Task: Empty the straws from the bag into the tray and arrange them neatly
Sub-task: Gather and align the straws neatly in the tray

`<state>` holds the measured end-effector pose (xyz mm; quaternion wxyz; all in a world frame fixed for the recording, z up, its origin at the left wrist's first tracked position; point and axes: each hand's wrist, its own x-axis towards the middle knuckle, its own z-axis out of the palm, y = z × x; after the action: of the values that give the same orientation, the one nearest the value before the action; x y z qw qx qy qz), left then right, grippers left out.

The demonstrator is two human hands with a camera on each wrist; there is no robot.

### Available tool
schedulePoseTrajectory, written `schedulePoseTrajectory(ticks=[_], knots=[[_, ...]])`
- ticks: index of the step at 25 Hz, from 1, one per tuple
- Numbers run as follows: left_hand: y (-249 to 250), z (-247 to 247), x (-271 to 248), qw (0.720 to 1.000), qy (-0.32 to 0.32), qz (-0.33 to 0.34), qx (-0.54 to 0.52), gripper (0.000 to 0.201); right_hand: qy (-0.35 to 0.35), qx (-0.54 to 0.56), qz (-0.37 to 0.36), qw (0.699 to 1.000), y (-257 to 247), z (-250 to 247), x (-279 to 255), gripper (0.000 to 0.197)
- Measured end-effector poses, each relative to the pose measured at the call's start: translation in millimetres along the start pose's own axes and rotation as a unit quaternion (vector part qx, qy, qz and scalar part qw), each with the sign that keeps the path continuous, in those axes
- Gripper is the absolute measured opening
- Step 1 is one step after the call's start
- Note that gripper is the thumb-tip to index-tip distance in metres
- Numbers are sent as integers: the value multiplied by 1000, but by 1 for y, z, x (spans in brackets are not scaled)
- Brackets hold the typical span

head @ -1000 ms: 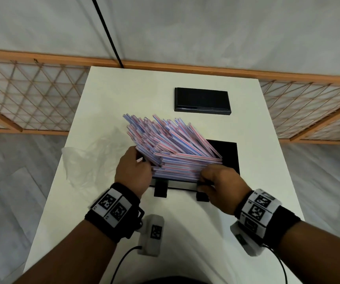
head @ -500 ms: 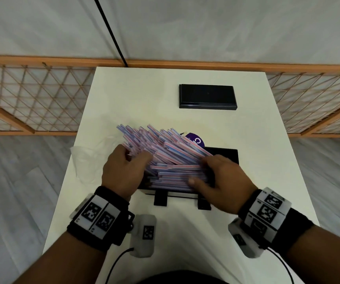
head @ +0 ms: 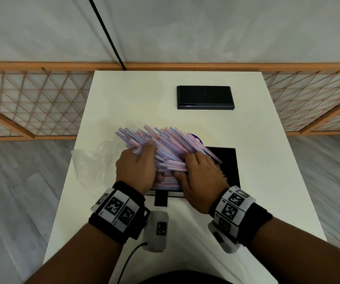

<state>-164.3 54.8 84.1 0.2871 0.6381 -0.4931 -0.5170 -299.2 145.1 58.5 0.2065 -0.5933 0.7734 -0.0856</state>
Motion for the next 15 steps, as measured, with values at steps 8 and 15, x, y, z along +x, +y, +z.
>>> schedulePoseTrajectory(ticks=[8, 15], knots=[[6, -24, -8, 991, -22, 89, 100, 53, 33, 47, -17, 998, 18, -8, -5, 54], [-12, -42, 18, 994, 49, 60, 79, 60, -13, 10, -50, 999, 29, -13, -21, 60]])
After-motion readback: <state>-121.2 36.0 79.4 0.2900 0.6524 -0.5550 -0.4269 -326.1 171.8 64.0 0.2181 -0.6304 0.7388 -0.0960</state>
